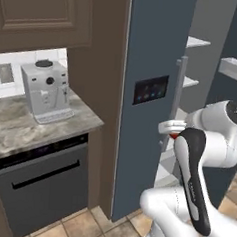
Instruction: Place the tomato in the correct fridge rack based on whether it is a fruit or vegetable. Finally, close the fridge door.
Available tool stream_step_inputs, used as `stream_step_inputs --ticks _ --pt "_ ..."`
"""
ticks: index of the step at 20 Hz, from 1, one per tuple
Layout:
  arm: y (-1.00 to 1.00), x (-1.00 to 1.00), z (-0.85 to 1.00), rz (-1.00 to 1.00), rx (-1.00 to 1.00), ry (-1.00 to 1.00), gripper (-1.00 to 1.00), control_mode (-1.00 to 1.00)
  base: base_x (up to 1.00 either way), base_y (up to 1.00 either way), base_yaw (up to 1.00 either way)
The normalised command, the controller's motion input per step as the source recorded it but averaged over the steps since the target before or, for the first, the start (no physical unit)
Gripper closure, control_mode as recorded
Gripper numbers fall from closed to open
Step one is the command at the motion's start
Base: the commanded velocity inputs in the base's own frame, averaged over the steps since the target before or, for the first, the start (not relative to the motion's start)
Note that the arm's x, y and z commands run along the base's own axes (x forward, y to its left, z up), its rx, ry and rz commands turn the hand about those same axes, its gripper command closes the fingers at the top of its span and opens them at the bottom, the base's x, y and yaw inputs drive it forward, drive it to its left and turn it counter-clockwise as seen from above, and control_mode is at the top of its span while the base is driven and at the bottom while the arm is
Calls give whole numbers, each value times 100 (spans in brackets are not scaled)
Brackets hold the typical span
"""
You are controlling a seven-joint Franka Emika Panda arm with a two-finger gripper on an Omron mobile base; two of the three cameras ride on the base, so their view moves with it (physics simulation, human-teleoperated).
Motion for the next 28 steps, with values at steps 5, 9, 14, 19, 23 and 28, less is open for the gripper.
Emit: stream_step_inputs --ticks 5,9,14,19,23,28 --pt "0 0 0 0 0 0 100 100 32 -74 -6" --pt "0 0 0 0 0 0 100 100 43 -71 0" --pt "0 0 0 0 0 0 100 100 38 -58 3" --pt "0 0 0 0 0 0 100 100 37 -25 17" --pt "0 0 0 0 0 0 100 100 34 -20 25" --pt "0 0 0 0 0 0 100 100 31 -39 23"
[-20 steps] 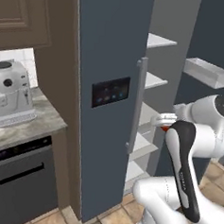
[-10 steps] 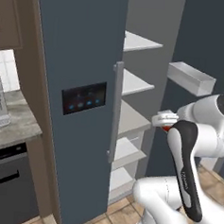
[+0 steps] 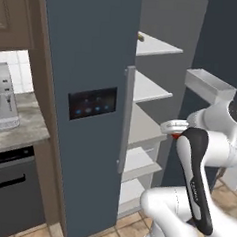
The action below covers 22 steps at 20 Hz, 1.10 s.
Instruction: Place the tomato in the correct fridge rack based on whether it is a fruit or vegetable. Finally, close the fridge door.
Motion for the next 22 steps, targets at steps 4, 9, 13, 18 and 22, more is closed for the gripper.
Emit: stream_step_inputs --ticks 4,9,13,18,22 --pt "0 0 0 0 0 0 100 100 30 -62 16" --pt "0 0 0 0 0 0 100 100 40 -28 11" --pt "0 0 0 0 0 0 100 100 46 2 9" --pt "0 0 0 0 0 0 100 100 45 2 8" --pt "0 0 0 0 0 0 100 100 47 -7 1"
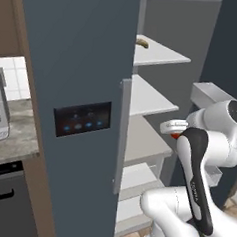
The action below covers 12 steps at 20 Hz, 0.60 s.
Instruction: Place the tomato in the correct fridge rack based on whether it is a fruit or vegetable. Finally, close the fridge door.
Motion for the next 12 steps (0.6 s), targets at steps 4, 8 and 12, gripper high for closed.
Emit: stream_step_inputs --ticks 4,8,12 --pt "0 0 0 0 0 0 100 100 51 -11 1" --pt "0 0 0 0 0 0 100 100 56 -12 1" --pt "0 0 0 0 0 0 100 100 51 -28 0"
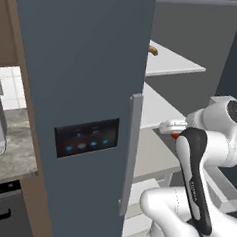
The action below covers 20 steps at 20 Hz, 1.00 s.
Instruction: Place the tomato in the correct fridge rack based on whether it is a fruit or vegetable. Finally, close the fridge door.
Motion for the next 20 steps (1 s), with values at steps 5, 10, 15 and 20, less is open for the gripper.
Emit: stream_step_inputs --ticks 5,10,15,20 --pt "0 0 0 0 0 0 100 100 43 -41 0" --pt "0 0 0 0 0 0 100 100 41 -19 3" --pt "0 0 0 0 0 0 100 100 50 0 7" --pt "0 33 -10 4 0 0 100 -100 22 0 3"
